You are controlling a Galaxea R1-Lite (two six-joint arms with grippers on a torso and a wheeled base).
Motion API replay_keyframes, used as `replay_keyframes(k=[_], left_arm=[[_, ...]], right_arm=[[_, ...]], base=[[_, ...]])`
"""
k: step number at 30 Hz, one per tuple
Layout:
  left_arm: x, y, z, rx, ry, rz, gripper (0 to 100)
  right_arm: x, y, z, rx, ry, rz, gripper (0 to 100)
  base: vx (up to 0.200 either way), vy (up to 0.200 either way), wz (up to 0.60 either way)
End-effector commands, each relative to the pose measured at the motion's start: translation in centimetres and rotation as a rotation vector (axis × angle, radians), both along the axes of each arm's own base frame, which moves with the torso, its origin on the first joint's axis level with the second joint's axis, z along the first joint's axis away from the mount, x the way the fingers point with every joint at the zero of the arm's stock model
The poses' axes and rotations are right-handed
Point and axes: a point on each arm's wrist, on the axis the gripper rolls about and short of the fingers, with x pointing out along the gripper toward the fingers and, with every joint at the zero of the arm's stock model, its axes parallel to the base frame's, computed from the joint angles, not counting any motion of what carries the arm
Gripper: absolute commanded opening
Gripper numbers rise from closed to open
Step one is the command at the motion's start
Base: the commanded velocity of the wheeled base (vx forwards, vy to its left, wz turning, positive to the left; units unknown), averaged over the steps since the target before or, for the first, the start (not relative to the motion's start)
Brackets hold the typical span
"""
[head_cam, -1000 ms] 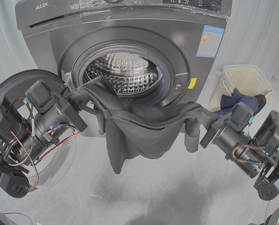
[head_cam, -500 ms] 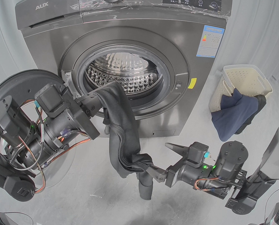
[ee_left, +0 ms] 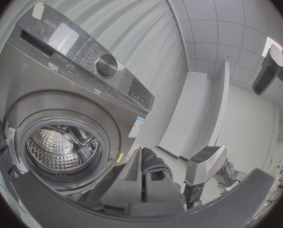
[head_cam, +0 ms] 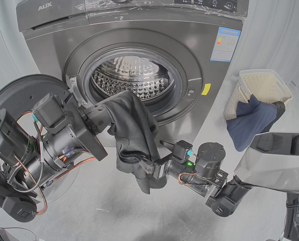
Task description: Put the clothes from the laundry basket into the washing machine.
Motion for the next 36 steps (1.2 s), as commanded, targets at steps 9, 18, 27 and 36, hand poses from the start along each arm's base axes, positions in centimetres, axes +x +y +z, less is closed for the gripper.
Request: replay_keyframes(k=[9, 18, 27, 36], left_arm=[[0.0, 0.1, 0.6, -0.017, -0.017, 0.002, 0], [1.6, 1.6, 0.2, -0.011, 0.003, 0.098, 0], [2.9, 3.4, -2.0, 0.045, 0.078, 0.183, 0], [4.9, 4.1, -8.3, 0.197, 0.263, 0.247, 0]], right_arm=[[4.0, 0.6, -3.1, 0.008, -0.010, -0.060, 100], [2.4, -1.2, -1.0, 0.009, -0.003, -0.072, 0], [1.2, -3.5, 3.6, 0.078, -0.072, -0.102, 0], [-0.4, -4.4, 9.1, 0.191, -0.169, -0.122, 0]], base=[[0.000, 0.000, 0.00], [0.000, 0.000, 0.00], [0.000, 0.000, 0.00], [0.000, 0.000, 0.00]])
